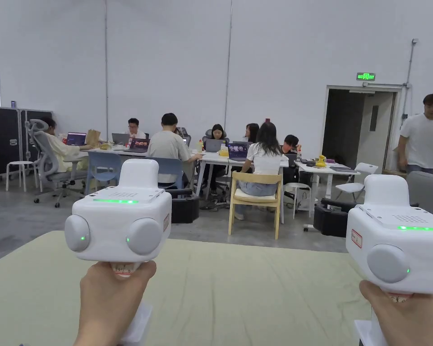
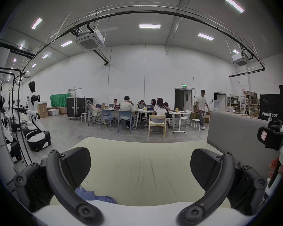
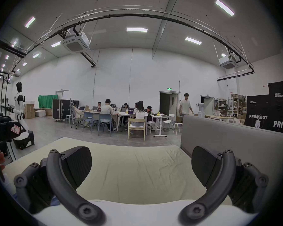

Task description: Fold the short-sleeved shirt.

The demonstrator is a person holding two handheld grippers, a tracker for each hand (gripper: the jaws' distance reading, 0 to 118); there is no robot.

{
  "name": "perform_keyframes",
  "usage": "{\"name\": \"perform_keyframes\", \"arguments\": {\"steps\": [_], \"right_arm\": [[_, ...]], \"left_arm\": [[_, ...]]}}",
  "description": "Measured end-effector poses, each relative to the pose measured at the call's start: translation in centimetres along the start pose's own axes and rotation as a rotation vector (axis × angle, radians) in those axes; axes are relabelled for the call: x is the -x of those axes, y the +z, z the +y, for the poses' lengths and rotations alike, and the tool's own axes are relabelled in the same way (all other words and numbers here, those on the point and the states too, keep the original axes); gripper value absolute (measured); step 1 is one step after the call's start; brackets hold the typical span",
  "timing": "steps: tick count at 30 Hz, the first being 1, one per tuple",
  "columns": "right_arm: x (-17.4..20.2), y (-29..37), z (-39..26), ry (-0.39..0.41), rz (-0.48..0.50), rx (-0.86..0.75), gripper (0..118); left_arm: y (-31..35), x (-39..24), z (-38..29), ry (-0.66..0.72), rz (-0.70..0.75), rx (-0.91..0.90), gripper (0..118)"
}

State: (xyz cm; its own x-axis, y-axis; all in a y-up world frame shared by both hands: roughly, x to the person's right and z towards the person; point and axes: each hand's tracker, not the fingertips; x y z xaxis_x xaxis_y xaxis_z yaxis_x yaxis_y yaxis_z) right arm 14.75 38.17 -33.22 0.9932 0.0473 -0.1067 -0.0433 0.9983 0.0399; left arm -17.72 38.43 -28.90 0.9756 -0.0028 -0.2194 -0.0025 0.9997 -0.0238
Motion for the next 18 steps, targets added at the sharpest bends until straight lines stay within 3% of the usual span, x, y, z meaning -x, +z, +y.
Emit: {"name": "perform_keyframes", "arguments": {"steps": [18], "right_arm": [[0.3, 0.1, 0.5, 0.024, 0.000, -0.027, 118]], "left_arm": [[-0.1, 0.0, 1.2, 0.002, -0.031, -0.043, 118]]}}
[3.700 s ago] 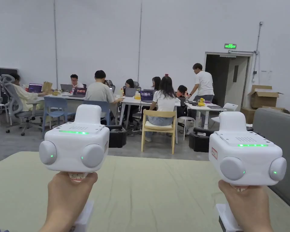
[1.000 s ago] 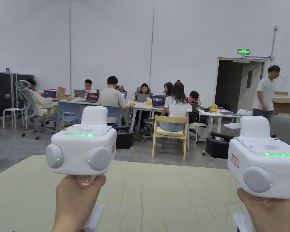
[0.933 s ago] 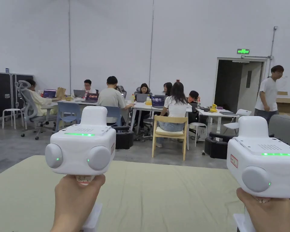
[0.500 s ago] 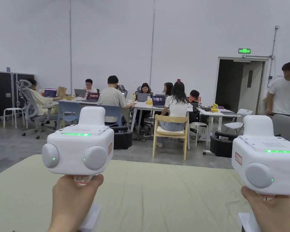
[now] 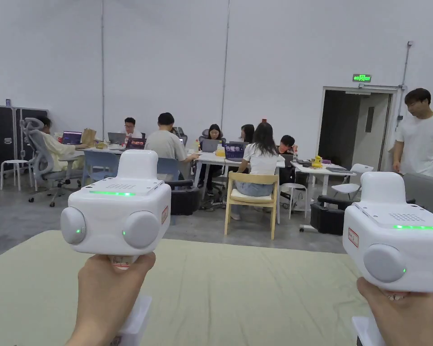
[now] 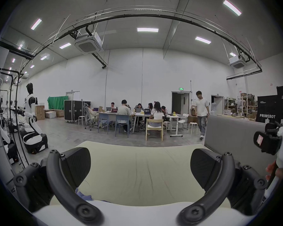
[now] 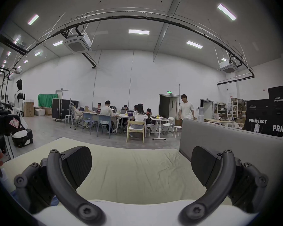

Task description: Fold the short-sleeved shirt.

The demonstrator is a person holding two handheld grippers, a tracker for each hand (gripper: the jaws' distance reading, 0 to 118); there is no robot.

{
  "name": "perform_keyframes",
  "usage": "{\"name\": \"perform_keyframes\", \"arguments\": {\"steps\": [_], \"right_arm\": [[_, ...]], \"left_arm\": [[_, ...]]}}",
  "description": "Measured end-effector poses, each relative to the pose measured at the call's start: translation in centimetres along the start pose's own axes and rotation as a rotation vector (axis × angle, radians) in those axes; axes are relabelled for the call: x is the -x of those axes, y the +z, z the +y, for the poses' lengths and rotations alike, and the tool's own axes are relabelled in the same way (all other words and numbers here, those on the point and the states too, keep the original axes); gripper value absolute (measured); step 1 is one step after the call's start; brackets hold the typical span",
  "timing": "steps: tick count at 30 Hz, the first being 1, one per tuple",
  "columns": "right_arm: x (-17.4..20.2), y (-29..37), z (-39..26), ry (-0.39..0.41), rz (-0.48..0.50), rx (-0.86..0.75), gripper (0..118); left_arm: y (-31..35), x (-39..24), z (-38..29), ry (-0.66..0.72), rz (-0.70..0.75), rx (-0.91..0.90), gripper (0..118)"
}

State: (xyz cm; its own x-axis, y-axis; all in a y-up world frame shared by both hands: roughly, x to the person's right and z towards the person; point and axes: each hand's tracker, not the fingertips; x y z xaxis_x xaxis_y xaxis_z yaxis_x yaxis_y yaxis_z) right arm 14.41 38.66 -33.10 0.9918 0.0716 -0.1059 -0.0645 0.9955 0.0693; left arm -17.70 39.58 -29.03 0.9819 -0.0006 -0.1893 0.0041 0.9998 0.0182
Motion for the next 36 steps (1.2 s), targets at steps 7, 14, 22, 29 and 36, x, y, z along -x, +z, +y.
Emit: {"name": "perform_keyframes", "arguments": {"steps": [7, 14, 22, 29, 36], "right_arm": [[0.1, 0.5, -1.1, 0.014, -0.132, -0.042, 71], [-0.7, 1.0, -2.6, -0.046, -0.061, 0.009, 2], [0.8, 1.6, -4.1, -0.037, 0.015, 0.004, 2], [11.5, 0.9, -5.1, -0.060, 0.233, 0.016, 2], [26.5, 2.3, -4.9, -0.108, 0.516, 0.026, 2]], "left_arm": [[0.6, -0.8, -0.2, -0.061, -0.001, -0.006, 0], [0.8, -1.7, -2.1, -0.066, -0.021, 0.012, 0], [1.7, 0.4, -2.3, -0.079, 0.032, 0.012, 0], [5.4, 10.6, -3.1, -0.038, 0.224, 0.039, 0], [12.9, 22.9, -4.7, -0.079, 0.518, 0.119, 0]]}}
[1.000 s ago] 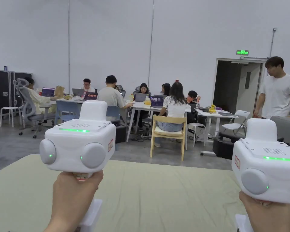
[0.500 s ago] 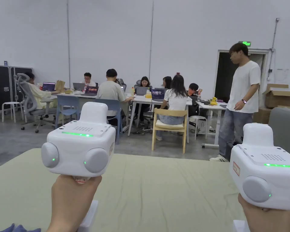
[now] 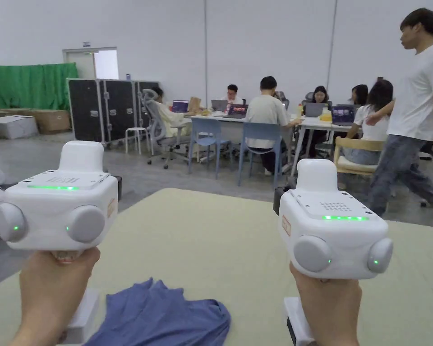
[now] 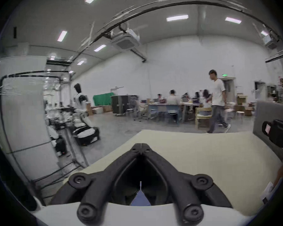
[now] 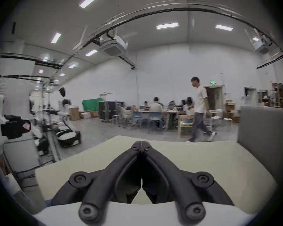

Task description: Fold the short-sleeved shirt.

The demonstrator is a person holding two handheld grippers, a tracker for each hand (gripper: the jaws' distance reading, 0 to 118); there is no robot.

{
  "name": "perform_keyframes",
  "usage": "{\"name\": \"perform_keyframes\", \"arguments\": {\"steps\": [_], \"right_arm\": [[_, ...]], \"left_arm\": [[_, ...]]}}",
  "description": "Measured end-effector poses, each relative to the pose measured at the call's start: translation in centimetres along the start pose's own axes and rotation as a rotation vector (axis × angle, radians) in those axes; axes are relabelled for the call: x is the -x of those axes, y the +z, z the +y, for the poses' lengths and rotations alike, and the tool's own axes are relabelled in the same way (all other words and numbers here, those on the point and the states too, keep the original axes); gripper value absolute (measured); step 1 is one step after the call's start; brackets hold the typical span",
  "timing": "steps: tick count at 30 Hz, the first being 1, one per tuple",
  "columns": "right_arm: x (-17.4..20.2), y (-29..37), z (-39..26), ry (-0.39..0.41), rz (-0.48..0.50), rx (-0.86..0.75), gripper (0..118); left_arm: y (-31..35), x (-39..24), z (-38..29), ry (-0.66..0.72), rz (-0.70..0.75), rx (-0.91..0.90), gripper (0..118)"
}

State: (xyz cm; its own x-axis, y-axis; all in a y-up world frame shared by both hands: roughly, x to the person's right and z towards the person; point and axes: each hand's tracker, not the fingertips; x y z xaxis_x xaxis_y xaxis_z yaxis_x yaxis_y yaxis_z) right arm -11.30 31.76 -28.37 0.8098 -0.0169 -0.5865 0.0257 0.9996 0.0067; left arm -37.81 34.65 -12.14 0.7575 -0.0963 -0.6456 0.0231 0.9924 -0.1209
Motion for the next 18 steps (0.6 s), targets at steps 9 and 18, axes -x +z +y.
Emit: {"name": "perform_keyframes", "arguments": {"steps": [9, 18], "right_arm": [[6.0, -2.1, 0.1, 0.030, 0.094, 0.007, 2], [4.3, -8.0, -6.1, 0.085, 0.063, 0.141, 2]], "left_arm": [[-0.8, 6.0, -2.6, -0.012, 0.068, 0.037, 0], [-7.9, 2.0, -12.6, -0.048, -0.016, 0.266, 0]]}}
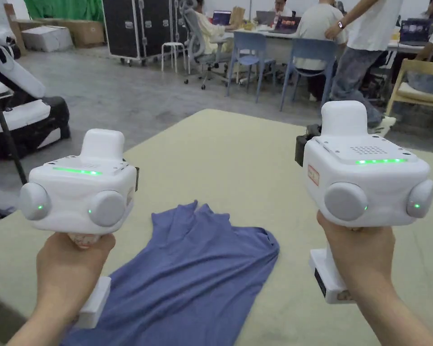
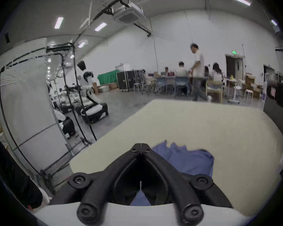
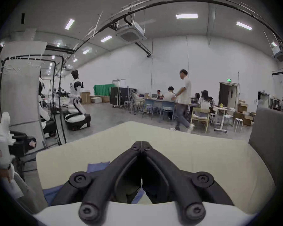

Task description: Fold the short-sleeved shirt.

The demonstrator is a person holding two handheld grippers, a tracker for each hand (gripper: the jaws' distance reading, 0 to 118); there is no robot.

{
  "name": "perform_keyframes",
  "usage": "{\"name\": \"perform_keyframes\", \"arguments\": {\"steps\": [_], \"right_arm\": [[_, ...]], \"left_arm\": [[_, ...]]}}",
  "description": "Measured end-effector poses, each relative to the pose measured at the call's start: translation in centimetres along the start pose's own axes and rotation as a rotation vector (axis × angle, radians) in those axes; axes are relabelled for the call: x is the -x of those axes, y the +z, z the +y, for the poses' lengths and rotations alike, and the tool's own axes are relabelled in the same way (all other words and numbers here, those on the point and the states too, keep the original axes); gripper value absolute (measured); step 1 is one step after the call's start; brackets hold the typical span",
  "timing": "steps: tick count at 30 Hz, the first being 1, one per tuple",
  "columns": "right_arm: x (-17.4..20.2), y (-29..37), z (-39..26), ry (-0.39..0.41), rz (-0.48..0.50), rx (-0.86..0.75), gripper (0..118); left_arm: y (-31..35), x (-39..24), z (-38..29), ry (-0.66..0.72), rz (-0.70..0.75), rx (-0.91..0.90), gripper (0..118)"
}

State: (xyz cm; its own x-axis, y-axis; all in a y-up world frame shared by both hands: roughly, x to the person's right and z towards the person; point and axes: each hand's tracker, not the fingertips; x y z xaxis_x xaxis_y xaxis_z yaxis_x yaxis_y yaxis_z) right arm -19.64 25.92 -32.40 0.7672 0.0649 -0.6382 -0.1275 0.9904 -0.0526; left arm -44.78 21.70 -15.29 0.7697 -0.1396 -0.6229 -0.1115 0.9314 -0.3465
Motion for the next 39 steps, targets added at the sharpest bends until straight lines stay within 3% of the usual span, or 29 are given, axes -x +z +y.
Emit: {"name": "perform_keyframes", "arguments": {"steps": [5, 6, 7, 8, 10, 12, 16, 17, 19, 21, 22, 23, 24, 25, 26, 29, 31, 34, 35, 37, 39], "right_arm": [[-1.2, -4.4, -5.0, 0.006, 0.013, 0.134, 2], [-1.5, -5.4, -6.1, 0.020, 0.009, 0.164, 2], [-1.9, -6.1, -7.2, 0.023, 0.013, 0.183, 2], [-2.3, -6.9, -8.3, 0.025, 0.012, 0.207, 2], [-3.3, -8.3, -10.1, 0.030, 0.014, 0.257, 2], [-4.5, -9.6, -12.1, 0.041, -0.001, 0.297, 2], [-7.0, -11.0, -15.0, 0.024, -0.017, 0.362, 2], [-7.6, -11.2, -15.7, 0.017, -0.021, 0.377, 2], [-8.4, -11.4, -16.7, 0.007, -0.021, 0.391, 2], [-9.3, -11.4, -17.4, -0.010, -0.020, 0.404, 2], [-9.6, -11.3, -17.7, -0.022, -0.018, 0.409, 2], [-9.7, -10.7, -17.5, -0.034, -0.014, 0.412, 2], [-10.2, -10.3, -17.7, -0.045, -0.010, 0.411, 2], [-10.7, -9.8, -17.8, -0.050, -0.007, 0.405, 2], [-11.2, -9.3, -17.8, -0.051, -0.011, 0.402, 2], [-13.0, -7.2, -17.4, -0.087, -0.037, 0.374, 2], [-14.7, -5.6, -17.1, -0.112, -0.056, 0.361, 2], [-17.7, -2.2, -16.5, -0.088, -0.120, 0.331, 2], [-18.8, -0.6, -16.1, -0.071, -0.156, 0.312, 2], [-21.2, 2.3, -15.7, -0.066, -0.203, 0.302, 2], [-23.7, 5.5, -15.5, -0.074, -0.266, 0.293, 2]], "left_arm": [[-6.2, -5.1, -6.8, -0.045, -0.157, 0.219, 0], [-7.8, -6.4, -8.4, 0.029, -0.270, 0.315, 14], [-9.3, -7.6, -9.7, 0.068, -0.328, 0.407, 58], [-11.3, -8.8, -11.6, 0.101, -0.397, 0.500, 88], [-13.2, -12.1, -14.3, 0.094, -0.491, 0.581, 87], [-14.2, -14.9, -16.5, -0.049, -0.456, 0.610, 87], [-15.3, -19.1, -20.3, -0.087, -0.448, 0.649, 87], [-15.4, -20.1, -21.6, -0.176, -0.431, 0.648, 89], [-14.7, -20.0, -21.0, -0.212, -0.389, 0.521, 89], [-14.4, -19.5, -20.5, -0.208, -0.404, 0.557, 84], [-14.5, -19.3, -20.3, -0.205, -0.410, 0.560, 69], [-14.5, -18.8, -20.0, -0.199, -0.412, 0.565, 16], [-14.9, -17.9, -19.4, -0.188, -0.412, 0.565, 16], [-15.4, -16.8, -19.0, -0.132, -0.344, 0.540, 3], [-15.8, -15.5, -19.0, -0.129, -0.241, 0.519, 0], [-17.6, -12.5, -18.5, 0.090, -0.320, 0.615, 0], [-16.8, -12.5, -17.6, 0.070, -0.282, 0.559, 0], [-15.2, -13.0, -15.6, 0.183, -0.435, 0.523, 0], [-14.1, -14.2, -14.8, 0.172, -0.464, 0.503, 0], [-12.3, -17.2, -13.6, -0.014, -0.418, 0.463, 0], [-10.6, -19.3, -12.6, -0.057, -0.469, 0.425, 0]]}}
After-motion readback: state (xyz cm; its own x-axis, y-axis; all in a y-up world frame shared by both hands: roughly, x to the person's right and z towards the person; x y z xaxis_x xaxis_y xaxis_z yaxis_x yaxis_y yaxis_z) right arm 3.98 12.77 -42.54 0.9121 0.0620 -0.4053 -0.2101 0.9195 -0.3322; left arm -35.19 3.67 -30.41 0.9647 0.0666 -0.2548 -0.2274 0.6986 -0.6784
